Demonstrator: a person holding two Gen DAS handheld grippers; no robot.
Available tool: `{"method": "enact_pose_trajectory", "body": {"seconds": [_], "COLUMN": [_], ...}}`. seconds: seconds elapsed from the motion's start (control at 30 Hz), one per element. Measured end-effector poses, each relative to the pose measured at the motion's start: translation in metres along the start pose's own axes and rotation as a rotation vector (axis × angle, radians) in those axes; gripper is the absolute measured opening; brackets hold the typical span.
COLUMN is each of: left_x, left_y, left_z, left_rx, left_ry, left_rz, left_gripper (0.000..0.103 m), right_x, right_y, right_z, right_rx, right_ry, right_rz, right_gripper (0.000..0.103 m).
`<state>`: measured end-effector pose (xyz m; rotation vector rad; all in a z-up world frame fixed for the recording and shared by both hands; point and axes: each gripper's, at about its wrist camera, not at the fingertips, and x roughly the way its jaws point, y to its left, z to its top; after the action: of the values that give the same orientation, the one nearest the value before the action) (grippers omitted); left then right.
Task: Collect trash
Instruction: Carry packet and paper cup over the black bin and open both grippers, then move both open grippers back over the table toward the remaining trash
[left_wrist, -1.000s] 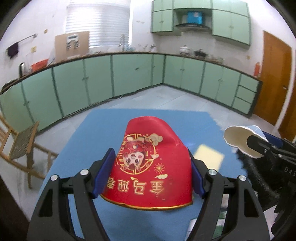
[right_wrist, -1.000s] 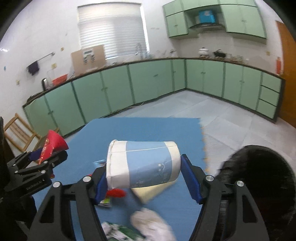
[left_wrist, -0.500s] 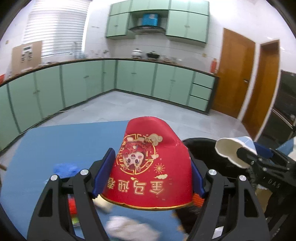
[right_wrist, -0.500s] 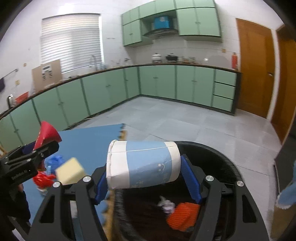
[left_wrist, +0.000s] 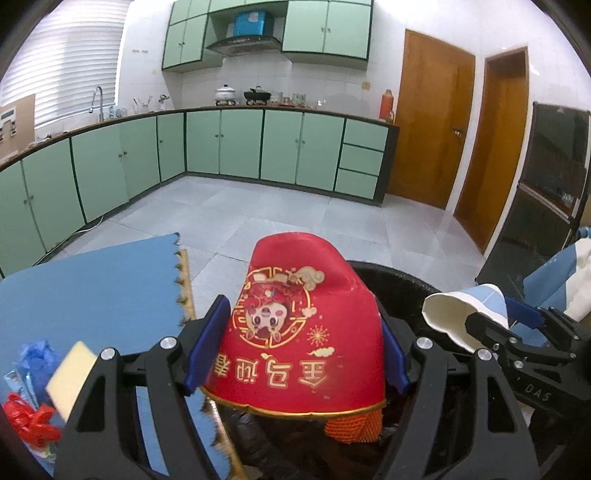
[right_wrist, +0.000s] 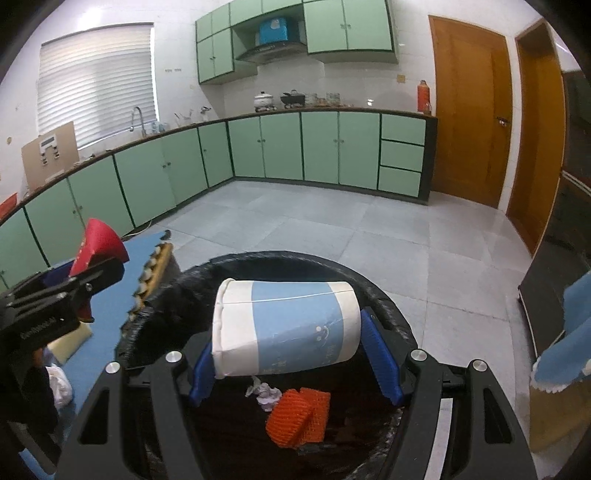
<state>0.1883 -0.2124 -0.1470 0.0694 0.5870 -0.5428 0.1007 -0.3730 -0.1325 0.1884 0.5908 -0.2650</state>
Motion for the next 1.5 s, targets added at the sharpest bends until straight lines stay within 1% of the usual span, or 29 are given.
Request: {"method": "enact_pose_trajectory", "body": {"seconds": [0.27, 0.37, 0.43, 0.47, 0.5, 0.57, 0.6, 0.7, 0.8, 0.97, 1.1, 1.2, 1.3, 1.5], "left_x": [0.030, 0.042, 0.046, 0.047, 0.047, 0.048, 0.046, 0.038, 0.023, -0.017, -0.054, -0.082, -0.112, -0.152], "left_y": [-0.009, -0.010, -0.011, -0.010, -0.009, -0.012, -0.011, -0.007, 0.000, 0.028, 0.052, 0.076, 0.107, 0.159], "left_z": [-0.006, -0.001, -0.002, -0.002, -0.003, -0.001, 0.001, 0.003, 0.008, 0.015, 0.015, 0.011, -0.001, -0.022], "left_rx": [0.022, 0.032, 0.027, 0.023, 0.019, 0.009, 0.003, -0.012, -0.014, -0.036, -0.049, -0.063, -0.070, -0.082], "left_ry": [0.046, 0.080, 0.106, 0.113, 0.117, 0.116, 0.115, 0.104, 0.076, 0.011, -0.033, -0.056, -0.071, -0.064], "left_rz": [-0.009, -0.032, -0.059, -0.071, -0.079, -0.095, -0.101, -0.106, -0.099, -0.047, 0.016, 0.076, 0.159, 0.308], "left_gripper": [0.072, 0.076, 0.077, 0.079, 0.082, 0.084, 0.085, 0.085, 0.085, 0.086, 0.086, 0.086, 0.086, 0.086], "right_x": [0.023, 0.030, 0.035, 0.037, 0.038, 0.037, 0.036, 0.033, 0.026, 0.007, -0.010, -0.020, -0.025, -0.027], "right_y": [-0.021, -0.027, -0.031, -0.034, -0.036, -0.039, -0.040, -0.040, -0.039, -0.018, 0.015, 0.042, 0.073, 0.141], "right_z": [-0.009, -0.014, -0.016, -0.017, -0.019, -0.021, -0.021, -0.023, -0.020, -0.009, 0.001, 0.005, 0.007, -0.002], "right_rx": [0.018, 0.016, 0.012, 0.013, 0.016, 0.025, 0.029, 0.043, 0.057, 0.049, 0.033, 0.021, 0.001, -0.056], "right_ry": [0.033, 0.048, 0.062, 0.064, 0.066, 0.070, 0.069, 0.068, 0.061, 0.026, -0.012, -0.030, -0.039, -0.036], "right_rz": [-0.006, -0.007, -0.020, -0.026, -0.035, -0.042, -0.047, -0.057, -0.054, -0.033, 0.016, 0.059, 0.106, 0.195], "right_gripper": [0.069, 0.070, 0.081, 0.084, 0.085, 0.087, 0.090, 0.092, 0.093, 0.094, 0.094, 0.094, 0.094, 0.094]}}
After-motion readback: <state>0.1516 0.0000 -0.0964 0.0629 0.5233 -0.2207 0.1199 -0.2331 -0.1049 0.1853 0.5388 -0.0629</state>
